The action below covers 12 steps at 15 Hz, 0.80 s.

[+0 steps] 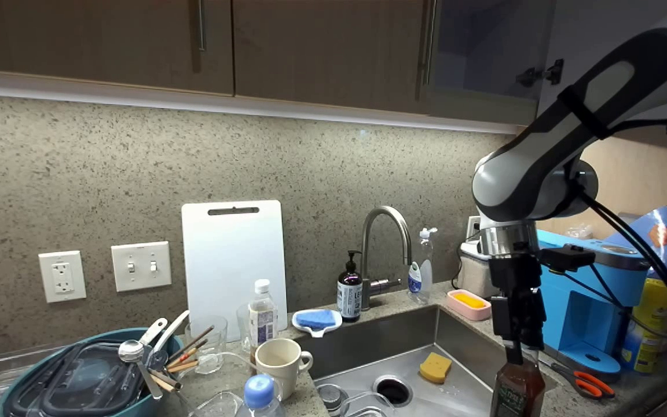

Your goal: Put the bottle in the top cabinet

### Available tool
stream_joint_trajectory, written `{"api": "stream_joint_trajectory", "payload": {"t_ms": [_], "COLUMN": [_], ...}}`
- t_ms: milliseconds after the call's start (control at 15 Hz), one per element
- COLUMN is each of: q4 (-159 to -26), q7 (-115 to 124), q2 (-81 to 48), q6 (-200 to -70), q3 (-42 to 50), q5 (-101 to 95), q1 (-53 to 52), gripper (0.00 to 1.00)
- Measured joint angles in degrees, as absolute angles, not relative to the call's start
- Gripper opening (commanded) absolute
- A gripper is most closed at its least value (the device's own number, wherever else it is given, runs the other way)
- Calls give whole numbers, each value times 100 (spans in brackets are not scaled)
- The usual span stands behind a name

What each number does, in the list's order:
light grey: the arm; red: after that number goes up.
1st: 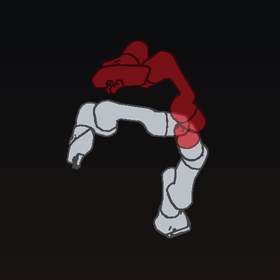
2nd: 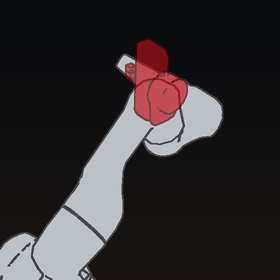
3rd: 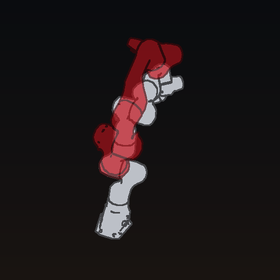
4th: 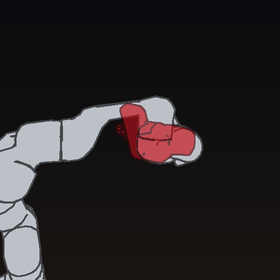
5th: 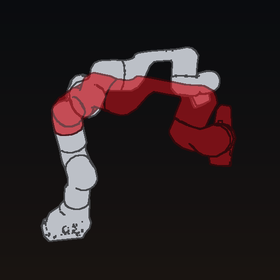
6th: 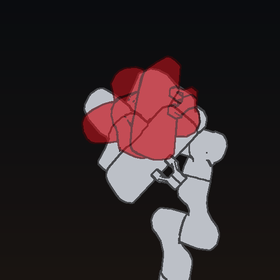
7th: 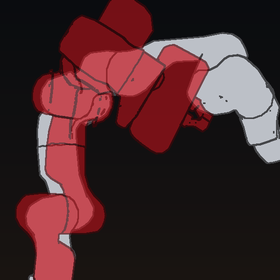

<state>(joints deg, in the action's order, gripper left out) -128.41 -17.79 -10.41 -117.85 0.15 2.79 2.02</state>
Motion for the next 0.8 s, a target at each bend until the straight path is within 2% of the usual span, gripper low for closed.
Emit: {"api": "stream_joint_trajectory", "payload": {"t_ms": [533, 600, 800], "q4": [-12826, -12827, -12827], "q7": [-1790, -1790, -1797], "q2": [-1041, -1041, -1041], "q6": [-11785, -11785, -11785], "q3": [18, 18, 18], "q5": [274, 274, 274], "q1": [210, 212, 212], "gripper": [22, 17, 17]}}
